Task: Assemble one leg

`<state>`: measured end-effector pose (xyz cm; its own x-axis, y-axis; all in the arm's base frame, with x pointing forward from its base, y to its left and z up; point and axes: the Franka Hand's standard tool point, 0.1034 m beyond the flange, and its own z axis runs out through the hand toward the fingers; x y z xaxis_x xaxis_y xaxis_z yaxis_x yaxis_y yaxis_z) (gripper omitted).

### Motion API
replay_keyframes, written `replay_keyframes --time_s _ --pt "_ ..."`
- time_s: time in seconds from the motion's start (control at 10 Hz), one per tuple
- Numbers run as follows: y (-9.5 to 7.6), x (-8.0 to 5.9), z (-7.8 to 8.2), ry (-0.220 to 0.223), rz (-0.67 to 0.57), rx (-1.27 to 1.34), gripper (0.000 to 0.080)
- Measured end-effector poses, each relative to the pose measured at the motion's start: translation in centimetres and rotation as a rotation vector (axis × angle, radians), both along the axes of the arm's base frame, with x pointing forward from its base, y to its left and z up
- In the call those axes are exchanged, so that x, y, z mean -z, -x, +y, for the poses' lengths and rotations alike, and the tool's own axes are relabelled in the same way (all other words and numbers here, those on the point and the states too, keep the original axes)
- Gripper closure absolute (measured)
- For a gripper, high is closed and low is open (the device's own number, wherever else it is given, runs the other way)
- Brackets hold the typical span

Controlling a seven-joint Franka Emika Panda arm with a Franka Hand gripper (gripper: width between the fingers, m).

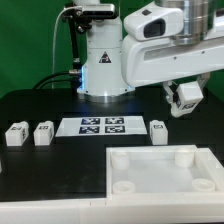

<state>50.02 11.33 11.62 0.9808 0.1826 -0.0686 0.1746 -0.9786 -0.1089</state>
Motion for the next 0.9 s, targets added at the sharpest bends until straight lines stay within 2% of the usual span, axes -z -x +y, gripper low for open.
replay_keyframes --time_s 0.2,0.3,0.4,0.5,0.6,0.8,0.9 --pt "-2.1 0.7 -0.9 -0.015 -0.224 -0.036 0.0512" --pt "-4.0 -0.2 -1.8 -0.014 -0.308 -0.065 0.0512" --pt "-6.1 -1.9 -2.2 -0.015 -0.383 -0.062 0.0512" --pt "-8.0 -2.9 -2.2 -0.017 -0.495 -0.055 0.0512" --pt "-8.9 -3.4 -2.0 -0.018 -0.568 -0.053 0.0512" --pt "-9.0 -3.2 -3.5 0.005 -0.772 -0.045 0.0512" --pt "-8.2 -1.5 -3.7 0.004 -0.712 -0.046 0.0512"
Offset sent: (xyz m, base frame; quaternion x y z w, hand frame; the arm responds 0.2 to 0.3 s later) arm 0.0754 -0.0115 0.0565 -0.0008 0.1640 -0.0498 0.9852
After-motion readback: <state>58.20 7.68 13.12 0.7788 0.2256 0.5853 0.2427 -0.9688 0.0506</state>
